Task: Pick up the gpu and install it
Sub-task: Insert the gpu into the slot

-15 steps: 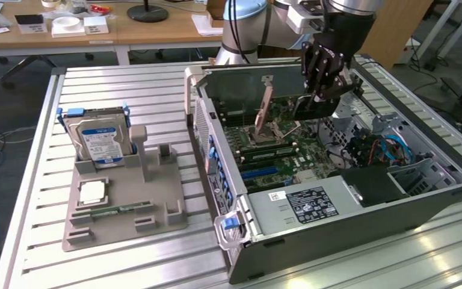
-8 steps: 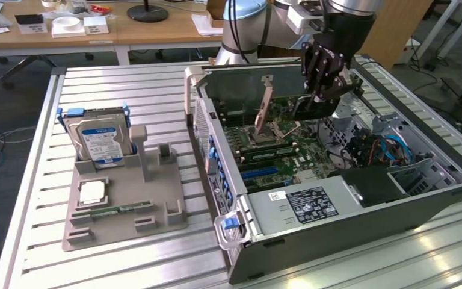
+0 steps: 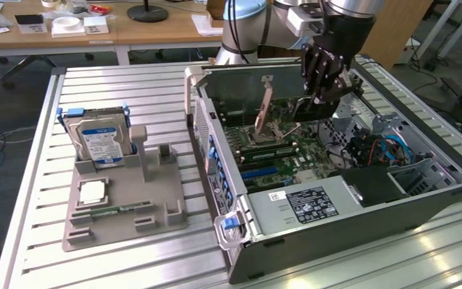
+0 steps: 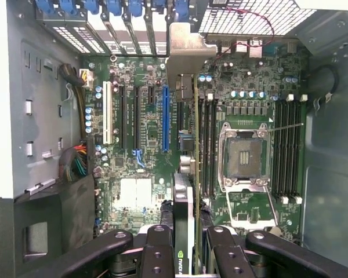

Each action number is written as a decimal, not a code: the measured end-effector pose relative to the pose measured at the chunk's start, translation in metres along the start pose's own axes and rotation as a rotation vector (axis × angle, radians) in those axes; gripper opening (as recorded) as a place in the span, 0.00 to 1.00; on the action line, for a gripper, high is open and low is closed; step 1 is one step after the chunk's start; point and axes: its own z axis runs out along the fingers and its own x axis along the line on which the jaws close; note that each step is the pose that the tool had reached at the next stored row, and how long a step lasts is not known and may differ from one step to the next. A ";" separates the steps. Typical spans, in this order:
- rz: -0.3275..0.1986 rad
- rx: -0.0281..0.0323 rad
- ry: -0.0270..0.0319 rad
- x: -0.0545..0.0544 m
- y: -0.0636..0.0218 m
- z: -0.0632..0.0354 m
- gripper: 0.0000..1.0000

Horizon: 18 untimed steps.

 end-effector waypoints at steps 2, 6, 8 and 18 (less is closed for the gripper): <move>0.000 0.0001 -0.0001 0.000 0.0000 0.0015 0.27; 0.000 0.0000 -0.0009 0.001 0.0000 0.0042 0.27; 0.000 0.0000 -0.0008 0.001 0.0000 0.0053 0.27; 0.000 0.0001 -0.0010 0.001 0.0000 0.0125 0.27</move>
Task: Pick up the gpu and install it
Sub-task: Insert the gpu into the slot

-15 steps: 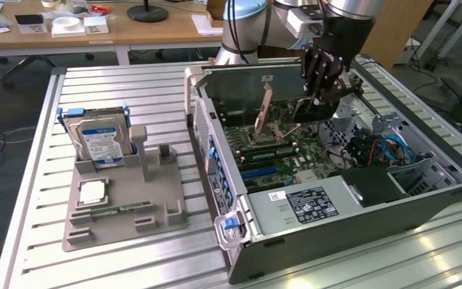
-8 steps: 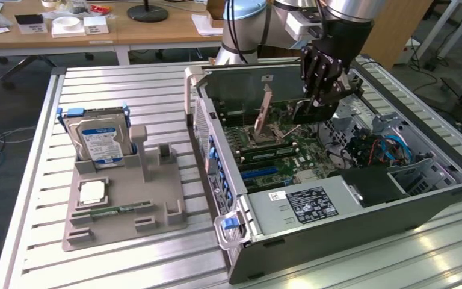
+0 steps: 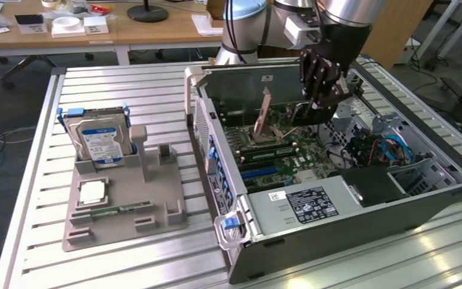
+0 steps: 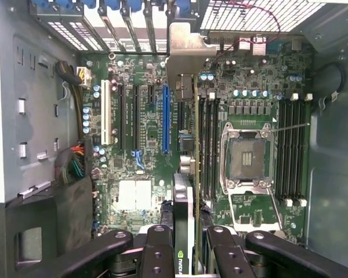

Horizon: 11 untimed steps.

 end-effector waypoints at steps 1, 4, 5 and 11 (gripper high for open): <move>0.000 0.0000 0.0000 0.000 0.0000 0.0018 0.27; 0.000 0.0001 -0.0005 0.000 0.0001 0.0065 0.27; 0.000 0.0004 -0.0006 0.000 0.0002 0.0079 0.27; 0.000 0.0032 -0.0019 0.000 0.0008 0.0113 0.27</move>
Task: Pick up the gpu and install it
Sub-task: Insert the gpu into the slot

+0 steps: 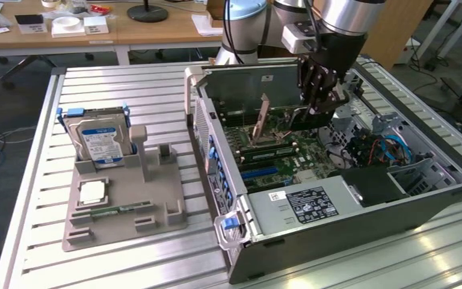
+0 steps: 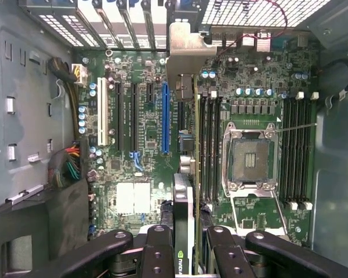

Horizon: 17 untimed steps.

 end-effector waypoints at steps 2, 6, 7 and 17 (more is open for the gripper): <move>0.000 0.0000 -0.0009 0.000 0.0001 0.0003 0.27; 0.000 0.0000 -0.0036 0.001 0.0001 0.0010 0.27; 0.000 0.0000 -0.0036 0.001 0.0001 0.0010 0.27; 0.000 0.0001 -0.0045 0.001 0.0001 0.0058 0.27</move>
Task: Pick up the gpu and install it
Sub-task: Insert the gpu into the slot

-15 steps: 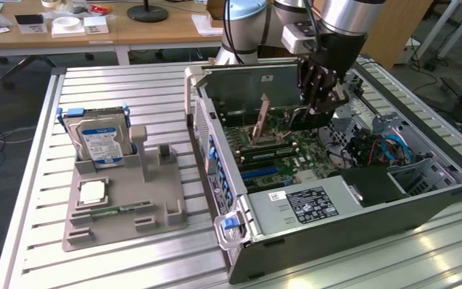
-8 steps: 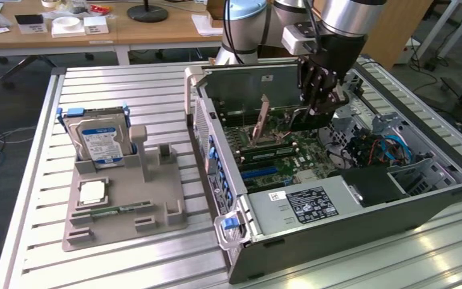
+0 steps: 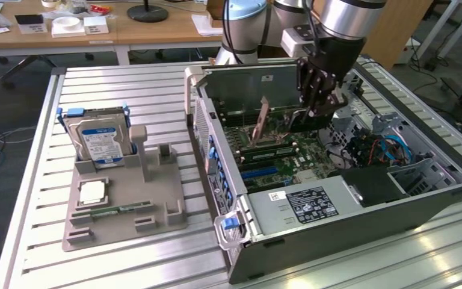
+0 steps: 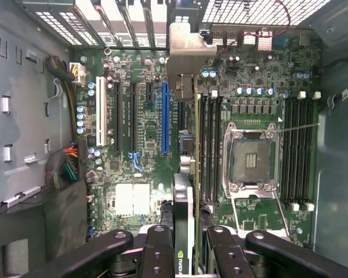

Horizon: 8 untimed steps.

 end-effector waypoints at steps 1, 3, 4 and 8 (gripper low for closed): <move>0.000 0.0001 -0.0002 0.000 0.0000 0.0008 0.27; 0.000 0.0005 -0.0010 0.000 0.0000 0.0022 0.27; 0.000 0.0011 -0.0016 0.000 0.0003 0.0030 0.27; 0.000 0.0042 -0.0051 0.000 0.0011 0.0053 0.27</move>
